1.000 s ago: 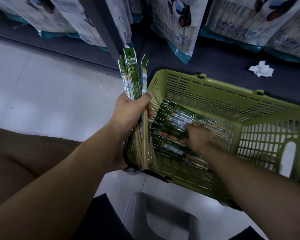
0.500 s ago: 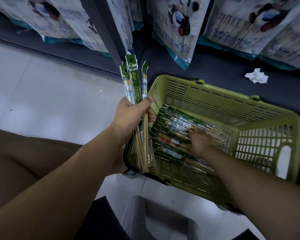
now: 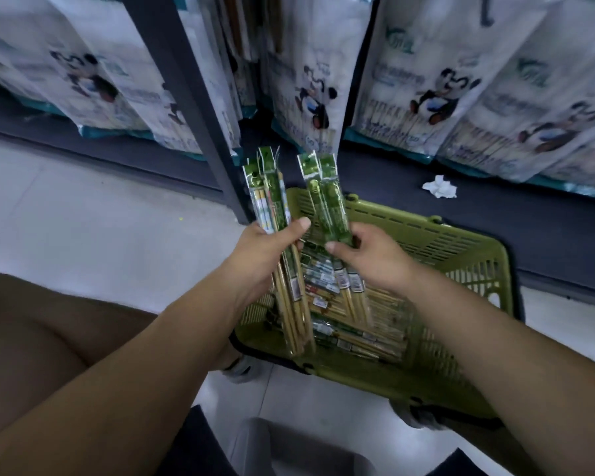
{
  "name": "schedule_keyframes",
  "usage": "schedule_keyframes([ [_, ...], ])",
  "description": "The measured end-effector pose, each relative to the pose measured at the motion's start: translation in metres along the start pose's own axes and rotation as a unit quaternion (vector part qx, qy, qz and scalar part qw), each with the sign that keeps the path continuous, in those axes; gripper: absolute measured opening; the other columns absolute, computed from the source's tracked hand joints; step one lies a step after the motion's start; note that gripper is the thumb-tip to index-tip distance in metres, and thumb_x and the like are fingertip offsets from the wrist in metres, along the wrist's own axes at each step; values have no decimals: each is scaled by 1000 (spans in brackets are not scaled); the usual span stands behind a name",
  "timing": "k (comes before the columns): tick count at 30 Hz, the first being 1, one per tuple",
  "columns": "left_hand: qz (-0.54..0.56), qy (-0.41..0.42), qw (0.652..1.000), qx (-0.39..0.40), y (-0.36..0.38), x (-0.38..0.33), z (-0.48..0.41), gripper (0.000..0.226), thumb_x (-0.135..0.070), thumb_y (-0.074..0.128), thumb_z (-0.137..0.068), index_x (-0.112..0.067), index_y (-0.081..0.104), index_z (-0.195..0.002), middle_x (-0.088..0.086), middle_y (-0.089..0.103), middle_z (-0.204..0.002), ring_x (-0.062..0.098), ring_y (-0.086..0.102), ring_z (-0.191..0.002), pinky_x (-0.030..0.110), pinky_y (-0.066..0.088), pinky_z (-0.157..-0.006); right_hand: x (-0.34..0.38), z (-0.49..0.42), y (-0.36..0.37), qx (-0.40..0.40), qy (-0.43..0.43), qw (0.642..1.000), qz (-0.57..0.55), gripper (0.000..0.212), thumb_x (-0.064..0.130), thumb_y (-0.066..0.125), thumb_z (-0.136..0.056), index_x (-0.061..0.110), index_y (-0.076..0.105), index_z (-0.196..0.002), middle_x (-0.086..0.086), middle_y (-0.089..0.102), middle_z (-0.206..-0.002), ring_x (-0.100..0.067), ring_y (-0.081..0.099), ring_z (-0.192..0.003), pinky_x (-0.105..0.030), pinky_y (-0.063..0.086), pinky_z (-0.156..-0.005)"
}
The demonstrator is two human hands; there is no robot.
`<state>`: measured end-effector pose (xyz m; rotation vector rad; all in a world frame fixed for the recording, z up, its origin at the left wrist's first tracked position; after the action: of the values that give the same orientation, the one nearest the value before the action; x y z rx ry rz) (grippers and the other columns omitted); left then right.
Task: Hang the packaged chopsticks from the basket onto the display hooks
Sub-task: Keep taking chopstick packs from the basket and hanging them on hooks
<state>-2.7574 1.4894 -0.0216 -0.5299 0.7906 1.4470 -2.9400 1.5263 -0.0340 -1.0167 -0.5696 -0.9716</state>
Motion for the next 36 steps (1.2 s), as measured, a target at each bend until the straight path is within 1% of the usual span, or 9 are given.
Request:
schedule_keyframes([
  [4, 30, 34, 996, 75, 30, -17, 22, 34, -19, 81, -85, -5, 68, -113, 3, 80, -103, 15, 75, -100, 46, 52, -102, 50, 34, -13, -21, -77, 996, -45, 12, 18, 74, -93, 14, 71, -104, -2, 75, -94, -10, 69, -84, -32, 55, -79],
  [8, 60, 50, 986, 150, 52, -45, 48, 47, -21, 81, -77, -1, 71, -118, 22, 75, -115, 36, 73, -105, 51, 60, -91, 77, 69, -36, -55, -126, 989, -61, 31, 20, 69, -97, 20, 65, -128, 7, 73, -115, -3, 66, -105, -22, 50, -96],
  [13, 55, 78, 978, 185, 75, -74, 73, 6, -12, 80, -83, -14, 82, -88, 15, 78, -98, 29, 76, -87, 42, 64, -71, 100, 108, -64, -110, -122, 979, 120, 59, 54, 40, -103, 48, 17, -157, 4, 68, -118, -17, 66, -103, -34, 52, -88],
  [17, 33, 92, 980, 172, 88, -94, 96, 25, -16, 82, -86, -2, 75, -105, 18, 76, -94, 29, 75, -79, 37, 61, -63, 117, 130, -82, -122, -113, 958, 235, 69, 63, 21, -101, 38, -6, -160, -1, 63, -107, -24, 63, -109, -40, 50, -86],
  [19, 18, 102, 979, 178, 94, -105, 107, 45, -18, 83, -85, 5, 66, -119, 23, 75, -99, 33, 75, -82, 40, 61, -66, 126, 140, -95, -119, -115, 956, 242, 63, 63, 24, -102, 42, 6, -159, -1, 66, -117, -23, 62, -111, -43, 52, -89],
  [23, -3, 154, 967, 201, 105, -130, 122, 71, -20, 89, -77, 3, 53, -134, 27, 73, -111, 41, 75, -96, 55, 62, -83, 144, 152, -129, -155, -136, 974, 97, 49, 55, 48, -99, 42, 40, -145, 7, 62, -92, -15, 63, -85, -36, 50, -74],
  [26, -51, 240, 945, 216, 116, -156, 128, 56, -18, 86, -81, -2, 62, -129, 16, 77, -110, 31, 76, -98, 41, 63, -79, 169, 161, -164, -260, -180, 947, -49, 25, 33, 64, -98, 29, 64, -123, -8, 66, -87, -21, 67, -79, -38, 56, -67],
  [29, -88, 310, 918, 234, 133, -186, 138, 39, -13, 82, -85, -8, 69, -121, 7, 80, -105, 25, 77, -97, 33, 62, -75, 201, 170, -199, -336, -240, 903, -119, 4, 27, 71, -95, 28, 69, -98, -4, 69, -82, -13, 68, -72, -23, 55, -58],
  [36, -102, 406, 876, 240, 172, -242, 149, 41, -18, 85, -81, -14, 68, -119, 3, 80, -105, 22, 76, -99, 50, 60, -91, 252, 175, -245, -395, -304, 861, -104, 12, 25, 72, -94, 16, 66, -88, -4, 60, -70, -15, 61, -64, -30, 60, -56],
])
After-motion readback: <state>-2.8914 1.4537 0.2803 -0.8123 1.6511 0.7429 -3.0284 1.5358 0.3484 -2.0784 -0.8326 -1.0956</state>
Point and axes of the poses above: each hand's wrist, its own z-axis away from the middle knuckle, its own y-axis out of the palm, x = y × z, the point moved 3 cm from there along -z, towards the middle knuckle
